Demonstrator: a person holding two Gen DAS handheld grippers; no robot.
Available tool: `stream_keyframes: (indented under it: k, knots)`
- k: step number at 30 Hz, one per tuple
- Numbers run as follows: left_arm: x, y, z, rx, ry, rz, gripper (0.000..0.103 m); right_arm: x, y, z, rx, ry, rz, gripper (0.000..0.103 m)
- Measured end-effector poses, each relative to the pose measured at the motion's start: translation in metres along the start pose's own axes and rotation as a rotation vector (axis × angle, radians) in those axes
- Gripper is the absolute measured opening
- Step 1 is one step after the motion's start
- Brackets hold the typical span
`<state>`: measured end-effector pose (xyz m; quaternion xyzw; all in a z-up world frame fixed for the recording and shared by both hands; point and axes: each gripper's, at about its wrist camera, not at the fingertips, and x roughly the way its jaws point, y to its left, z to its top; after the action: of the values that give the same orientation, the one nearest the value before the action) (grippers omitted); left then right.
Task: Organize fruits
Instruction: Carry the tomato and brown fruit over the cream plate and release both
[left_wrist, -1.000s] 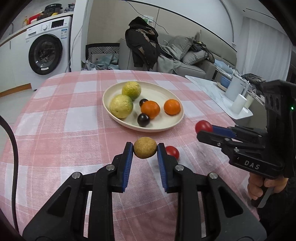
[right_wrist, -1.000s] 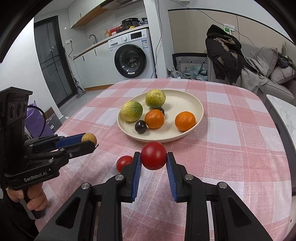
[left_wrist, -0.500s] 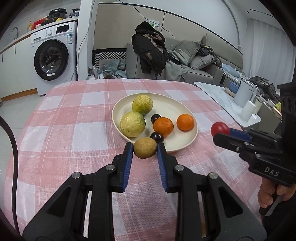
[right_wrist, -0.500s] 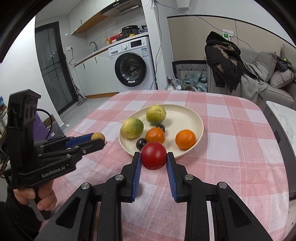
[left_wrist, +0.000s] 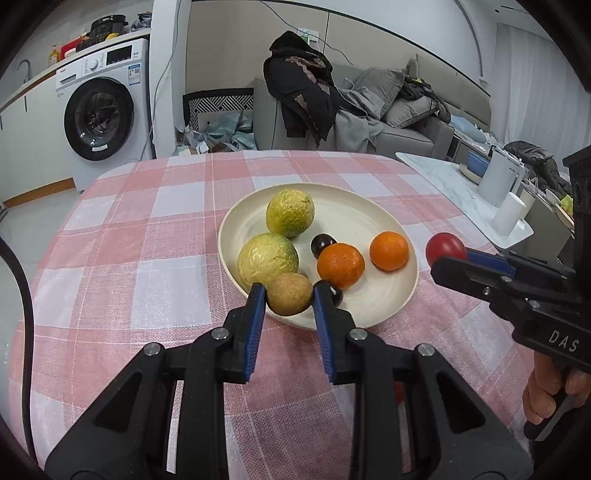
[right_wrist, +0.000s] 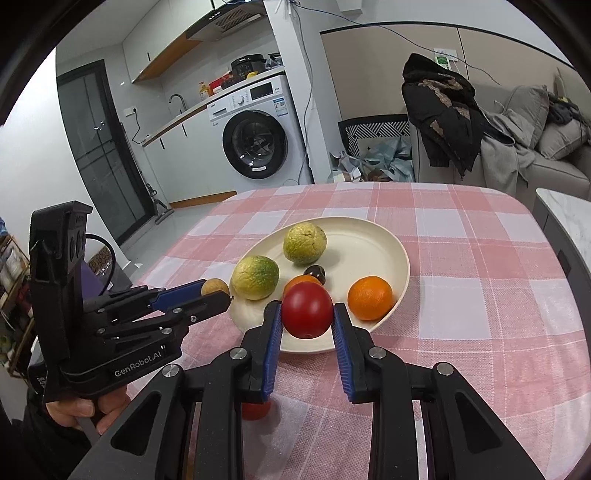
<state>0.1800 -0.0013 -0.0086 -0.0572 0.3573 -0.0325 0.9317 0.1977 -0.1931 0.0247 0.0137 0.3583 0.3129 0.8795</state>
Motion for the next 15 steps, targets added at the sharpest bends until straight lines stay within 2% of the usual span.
stream_keyframes:
  k: [8,15]
  knots:
    - [0.027,-0.002,0.001,0.021,0.046,0.026,0.024,0.015,-0.009,-0.001,0.038,0.031,0.01,0.028]
    - [0.041,0.003,0.009,0.013,0.048,0.031,0.024,0.026,-0.009,-0.004,0.025,0.057,-0.004,0.028]
